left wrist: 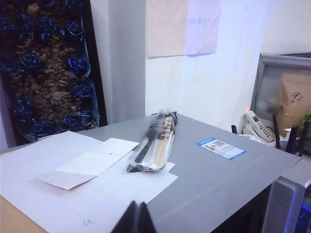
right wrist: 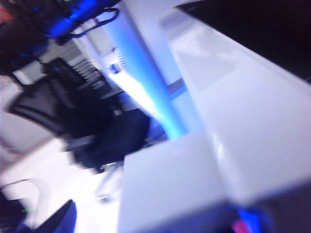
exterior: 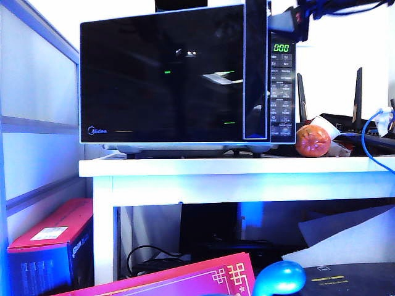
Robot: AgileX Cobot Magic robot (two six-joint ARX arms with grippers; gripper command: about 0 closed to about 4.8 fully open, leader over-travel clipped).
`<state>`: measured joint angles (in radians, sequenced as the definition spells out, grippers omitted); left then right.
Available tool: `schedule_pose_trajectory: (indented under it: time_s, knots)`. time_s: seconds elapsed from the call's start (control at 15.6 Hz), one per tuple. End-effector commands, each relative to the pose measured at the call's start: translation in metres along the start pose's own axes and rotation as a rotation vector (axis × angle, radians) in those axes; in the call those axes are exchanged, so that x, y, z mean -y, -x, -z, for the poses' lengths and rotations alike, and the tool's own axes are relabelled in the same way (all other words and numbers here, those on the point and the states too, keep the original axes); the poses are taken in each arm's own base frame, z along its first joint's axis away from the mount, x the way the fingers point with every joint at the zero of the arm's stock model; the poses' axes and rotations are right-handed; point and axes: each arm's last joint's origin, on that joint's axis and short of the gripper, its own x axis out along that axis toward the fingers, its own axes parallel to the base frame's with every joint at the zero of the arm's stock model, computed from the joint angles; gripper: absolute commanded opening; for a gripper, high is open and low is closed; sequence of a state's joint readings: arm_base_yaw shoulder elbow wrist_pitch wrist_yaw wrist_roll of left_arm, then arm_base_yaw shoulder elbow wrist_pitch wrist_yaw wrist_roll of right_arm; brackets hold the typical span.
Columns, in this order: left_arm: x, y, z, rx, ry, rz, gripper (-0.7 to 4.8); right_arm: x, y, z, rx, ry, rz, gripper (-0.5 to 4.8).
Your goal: Open the microwave door, place the orange inside the microwave, then close the microwave door.
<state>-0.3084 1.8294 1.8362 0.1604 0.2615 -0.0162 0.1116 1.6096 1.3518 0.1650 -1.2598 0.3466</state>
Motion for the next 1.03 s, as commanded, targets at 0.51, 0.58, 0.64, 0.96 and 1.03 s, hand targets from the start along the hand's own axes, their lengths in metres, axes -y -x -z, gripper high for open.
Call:
schedule_pose_trajectory:
  time_s: [0.51,0.58,0.64,0.96,1.03]
  knots:
    - [0.001,-0.001,-0.006,0.059,0.01,0.012,-0.05,-0.037,0.003,-0.026,-0.014,0.192,-0.171,3.23]
    - [0.0,-0.003,-0.004,0.069,0.009,0.012,-0.05,-0.037,0.002,-0.026,-0.014,0.192,-0.171,3.23]
    - [-0.001,-0.007,0.002,0.07,0.026,0.013,-0.05,-0.037,0.002,-0.026,-0.014,0.193,-0.172,3.23]
    - [-0.006,-0.024,0.03,0.069,0.03,0.016,-0.05,-0.039,-0.002,-0.025,-0.02,0.193,-0.188,3.23]
    - [-0.006,-0.024,0.029,0.081,0.029,0.016,-0.05,-0.039,-0.002,-0.025,-0.021,0.193,-0.19,3.23]
